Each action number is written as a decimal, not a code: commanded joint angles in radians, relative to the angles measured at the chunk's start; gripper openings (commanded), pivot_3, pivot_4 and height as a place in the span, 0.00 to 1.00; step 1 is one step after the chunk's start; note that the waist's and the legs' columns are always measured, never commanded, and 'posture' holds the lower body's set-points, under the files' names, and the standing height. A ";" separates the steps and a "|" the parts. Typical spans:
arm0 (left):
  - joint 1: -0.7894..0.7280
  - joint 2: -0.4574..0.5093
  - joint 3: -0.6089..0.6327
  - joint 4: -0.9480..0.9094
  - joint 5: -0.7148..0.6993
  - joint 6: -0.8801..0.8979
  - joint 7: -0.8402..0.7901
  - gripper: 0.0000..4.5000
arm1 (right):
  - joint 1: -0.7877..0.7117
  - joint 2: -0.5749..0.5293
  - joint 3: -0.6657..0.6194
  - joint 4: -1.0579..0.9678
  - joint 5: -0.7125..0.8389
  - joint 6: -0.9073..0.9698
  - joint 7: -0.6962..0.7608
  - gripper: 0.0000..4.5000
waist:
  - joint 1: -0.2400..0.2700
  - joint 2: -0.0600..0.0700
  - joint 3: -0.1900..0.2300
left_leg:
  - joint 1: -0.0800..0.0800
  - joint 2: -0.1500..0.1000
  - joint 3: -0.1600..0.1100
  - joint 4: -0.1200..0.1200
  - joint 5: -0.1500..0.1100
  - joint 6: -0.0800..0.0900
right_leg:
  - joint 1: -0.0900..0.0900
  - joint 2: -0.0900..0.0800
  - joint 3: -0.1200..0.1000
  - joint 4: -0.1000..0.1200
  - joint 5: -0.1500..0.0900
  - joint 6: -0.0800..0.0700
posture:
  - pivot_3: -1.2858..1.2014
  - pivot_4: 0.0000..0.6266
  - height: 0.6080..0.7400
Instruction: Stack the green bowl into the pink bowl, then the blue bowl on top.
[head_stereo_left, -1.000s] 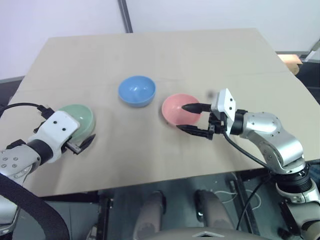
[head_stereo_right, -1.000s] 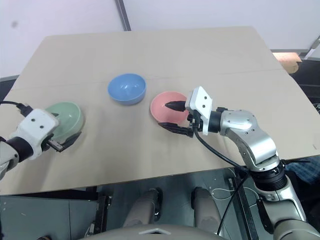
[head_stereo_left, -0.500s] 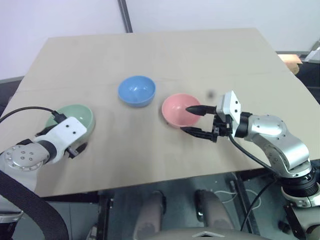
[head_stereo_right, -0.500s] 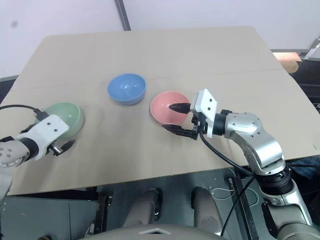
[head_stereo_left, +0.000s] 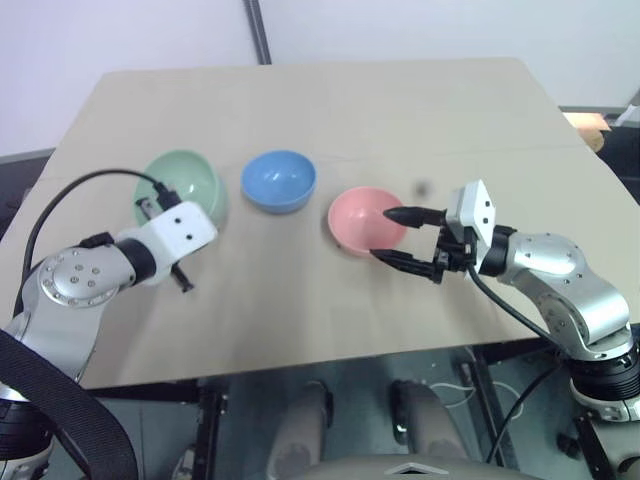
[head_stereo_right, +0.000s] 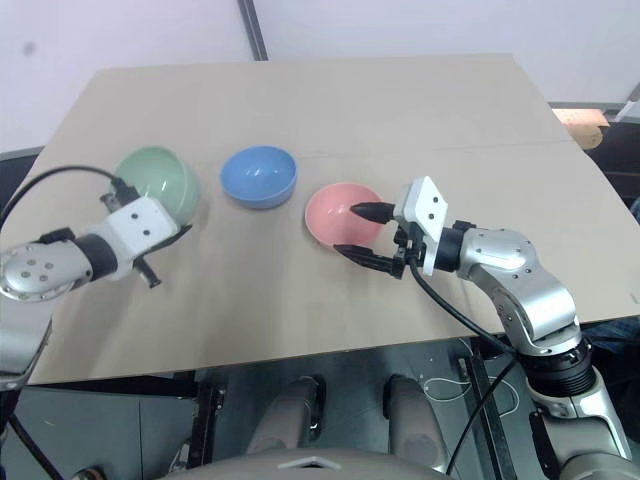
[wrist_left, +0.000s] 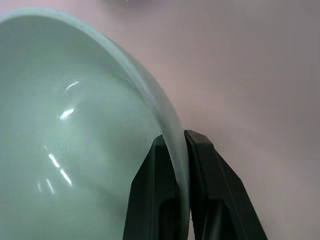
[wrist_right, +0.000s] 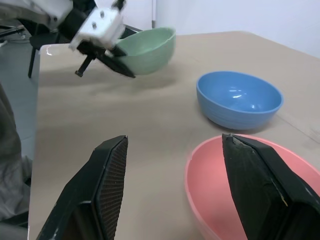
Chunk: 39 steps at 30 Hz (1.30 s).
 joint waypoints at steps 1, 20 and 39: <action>-0.258 -0.041 -0.141 -0.024 -0.057 -0.057 -0.101 0.00 | 0.015 -0.012 -0.098 -0.062 0.041 0.008 -0.051 0.97 | 0.007 0.001 0.001 | 0.001 0.000 0.001 0.000 0.000 0.000 | 0.000 0.000 0.001 0.000 0.001 -0.001 | 0.52 0.24 1.00; -0.903 -0.418 -0.603 0.735 0.065 -0.815 -0.538 0.37 | 0.381 -0.121 -0.251 -0.356 -0.095 0.063 -0.304 1.00 | 0.007 0.000 0.000 | 0.000 -0.002 0.001 0.003 0.000 0.001 | 0.002 0.001 0.001 0.001 0.001 0.005 | 0.52 0.24 1.00; -0.989 -0.212 -0.537 0.986 0.418 -0.513 -0.233 0.54 | 0.286 -0.116 -0.157 -0.252 -0.113 0.008 -0.265 1.00 | 0.010 0.000 0.000 | 0.000 -0.002 -0.001 0.004 0.000 0.001 | 0.003 0.002 0.000 0.002 0.001 0.006 | 0.52 0.24 1.00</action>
